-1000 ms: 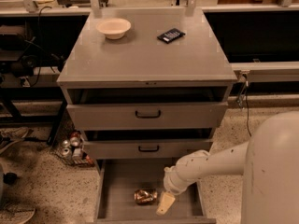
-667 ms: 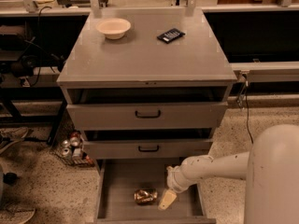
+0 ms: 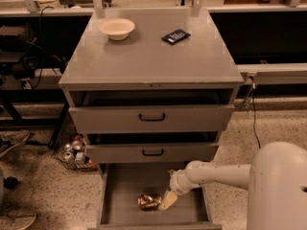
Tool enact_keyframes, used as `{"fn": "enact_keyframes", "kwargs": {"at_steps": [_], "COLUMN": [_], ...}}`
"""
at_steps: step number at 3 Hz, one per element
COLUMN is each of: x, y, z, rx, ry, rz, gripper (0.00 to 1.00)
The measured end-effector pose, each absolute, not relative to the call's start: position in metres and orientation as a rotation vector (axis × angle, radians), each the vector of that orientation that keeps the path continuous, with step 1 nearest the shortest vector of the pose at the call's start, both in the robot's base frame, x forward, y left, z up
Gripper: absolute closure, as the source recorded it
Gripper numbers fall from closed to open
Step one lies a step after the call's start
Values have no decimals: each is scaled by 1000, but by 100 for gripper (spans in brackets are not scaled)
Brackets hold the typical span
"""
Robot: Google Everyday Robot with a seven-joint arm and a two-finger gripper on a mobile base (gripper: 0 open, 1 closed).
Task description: Pick orange can from bottom drawer and place on counter
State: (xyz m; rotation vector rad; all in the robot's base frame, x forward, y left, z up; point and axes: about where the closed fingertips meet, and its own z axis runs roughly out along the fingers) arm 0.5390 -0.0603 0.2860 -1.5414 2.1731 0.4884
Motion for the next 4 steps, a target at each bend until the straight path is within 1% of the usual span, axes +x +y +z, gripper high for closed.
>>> {"fn": "enact_keyframes", "kwargs": {"at_steps": [3, 4], "x": [553, 558], "y": [-27, -5], "z": [198, 156], "rx": [-1615, -1683], "ry": [2005, 1988], "rz": [575, 581], "gripper": [0, 3]}}
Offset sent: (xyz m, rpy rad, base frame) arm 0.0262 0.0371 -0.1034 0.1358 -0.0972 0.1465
